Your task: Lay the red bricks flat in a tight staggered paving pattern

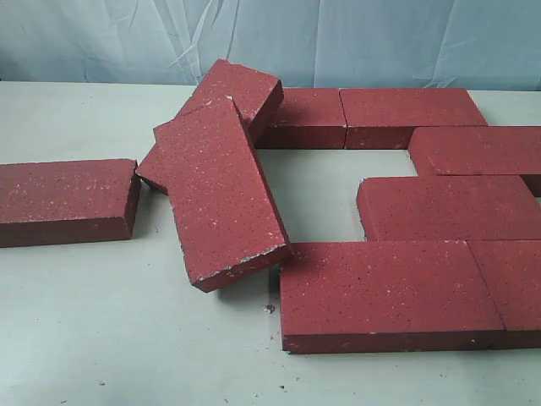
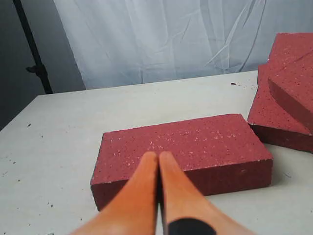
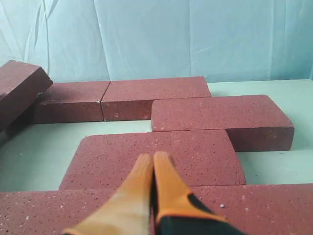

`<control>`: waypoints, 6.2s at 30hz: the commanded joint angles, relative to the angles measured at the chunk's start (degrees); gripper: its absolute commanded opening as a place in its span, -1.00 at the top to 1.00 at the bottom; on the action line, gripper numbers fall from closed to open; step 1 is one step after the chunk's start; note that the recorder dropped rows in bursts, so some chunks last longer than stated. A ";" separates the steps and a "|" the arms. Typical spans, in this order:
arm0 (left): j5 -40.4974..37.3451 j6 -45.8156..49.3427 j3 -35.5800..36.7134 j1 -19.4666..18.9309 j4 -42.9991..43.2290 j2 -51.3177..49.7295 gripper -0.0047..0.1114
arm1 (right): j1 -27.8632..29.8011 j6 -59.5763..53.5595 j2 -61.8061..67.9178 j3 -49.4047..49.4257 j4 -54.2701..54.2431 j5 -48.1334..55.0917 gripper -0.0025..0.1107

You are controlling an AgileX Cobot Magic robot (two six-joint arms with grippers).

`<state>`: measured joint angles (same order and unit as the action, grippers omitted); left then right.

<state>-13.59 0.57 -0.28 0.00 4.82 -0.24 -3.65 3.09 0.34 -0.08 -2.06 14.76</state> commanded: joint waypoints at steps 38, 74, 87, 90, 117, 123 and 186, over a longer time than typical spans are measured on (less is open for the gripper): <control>43.32 -4.44 -7.46 -0.18 -7.98 -17.97 0.92 | 0.26 4.08 20.23 -16.82 5.37 -34.44 0.97; 1.30 -4.44 -39.15 -0.18 7.81 -70.80 0.92 | 0.16 3.05 75.15 -49.20 13.36 1.86 0.97; -14.00 27.71 -43.17 0.27 -17.73 -80.72 0.92 | -12.15 -13.88 85.63 -57.26 0.20 6.74 0.97; -15.87 36.67 -43.50 0.27 -25.83 -82.19 0.92 | -14.62 -14.16 88.77 -59.39 0.20 7.34 0.97; -23.94 56.64 -50.91 10.74 -44.21 -98.75 0.92 | -24.48 -17.72 107.35 -72.34 0.37 10.99 0.97; -23.94 56.64 -53.01 14.08 -44.21 -101.64 0.92 | -24.48 -18.96 107.35 -72.34 -0.02 10.31 0.97; -0.66 57.41 -56.77 9.93 -46.35 -91.05 0.92 | -30.19 -30.34 103.12 -86.67 -10.29 54.99 0.97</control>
<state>-19.07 56.77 -56.86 10.33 -39.21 -88.88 -33.15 -26.22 104.69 -90.15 -10.60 69.22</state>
